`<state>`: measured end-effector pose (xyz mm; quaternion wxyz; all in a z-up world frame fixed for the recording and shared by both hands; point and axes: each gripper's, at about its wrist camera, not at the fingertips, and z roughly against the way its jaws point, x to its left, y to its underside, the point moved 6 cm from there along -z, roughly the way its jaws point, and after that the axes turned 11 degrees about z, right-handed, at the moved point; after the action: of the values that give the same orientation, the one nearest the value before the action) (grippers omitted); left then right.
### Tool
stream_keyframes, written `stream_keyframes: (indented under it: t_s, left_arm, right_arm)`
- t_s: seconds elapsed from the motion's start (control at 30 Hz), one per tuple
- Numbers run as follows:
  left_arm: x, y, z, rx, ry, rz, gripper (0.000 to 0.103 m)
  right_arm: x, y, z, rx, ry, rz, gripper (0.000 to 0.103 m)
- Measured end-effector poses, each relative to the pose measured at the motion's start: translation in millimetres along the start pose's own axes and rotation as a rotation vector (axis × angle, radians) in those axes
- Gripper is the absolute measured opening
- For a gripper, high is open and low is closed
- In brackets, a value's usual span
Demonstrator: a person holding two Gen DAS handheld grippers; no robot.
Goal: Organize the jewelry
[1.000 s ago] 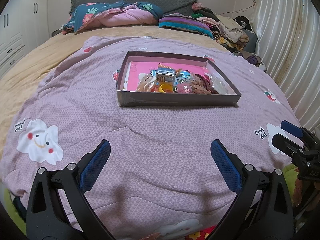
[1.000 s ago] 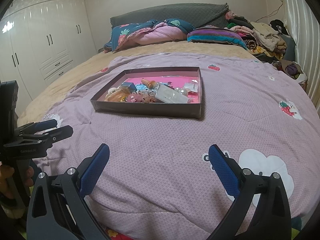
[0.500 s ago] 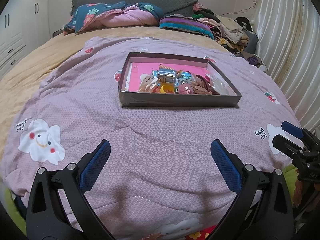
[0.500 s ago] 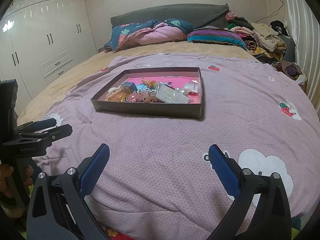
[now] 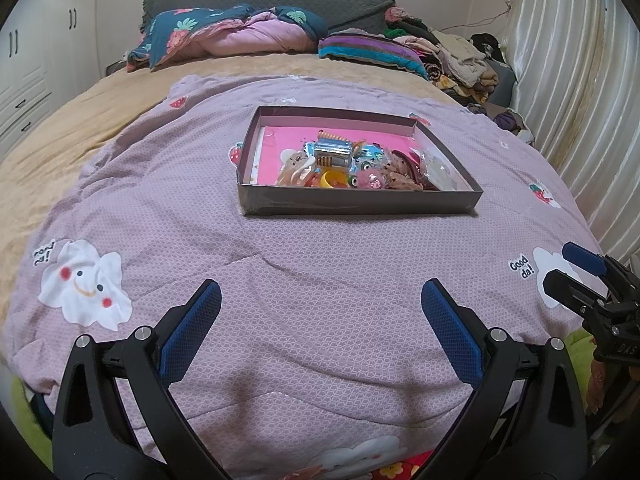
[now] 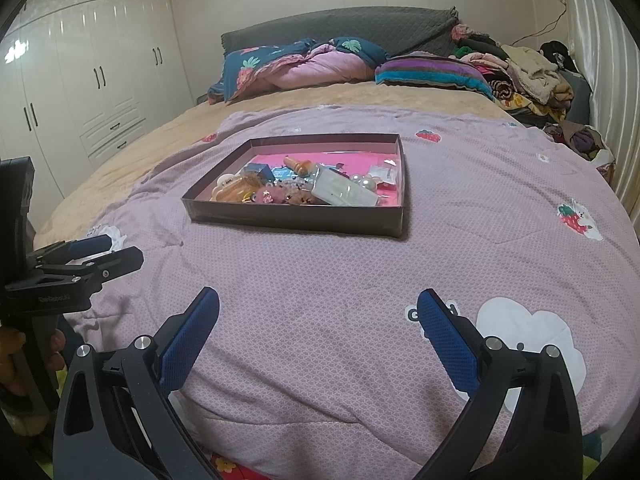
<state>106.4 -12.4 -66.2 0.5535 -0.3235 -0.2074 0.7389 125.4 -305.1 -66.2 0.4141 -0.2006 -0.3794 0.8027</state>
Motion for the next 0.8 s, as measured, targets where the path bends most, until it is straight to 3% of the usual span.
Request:
stream_keyframes:
  t_s: [0.8]
  left_arm:
    - [13,-2,-8,0.018,-0.017,0.050,0.094]
  right_arm:
    - [-12,4,-8,0.020,0.004,-0.028,0.099]
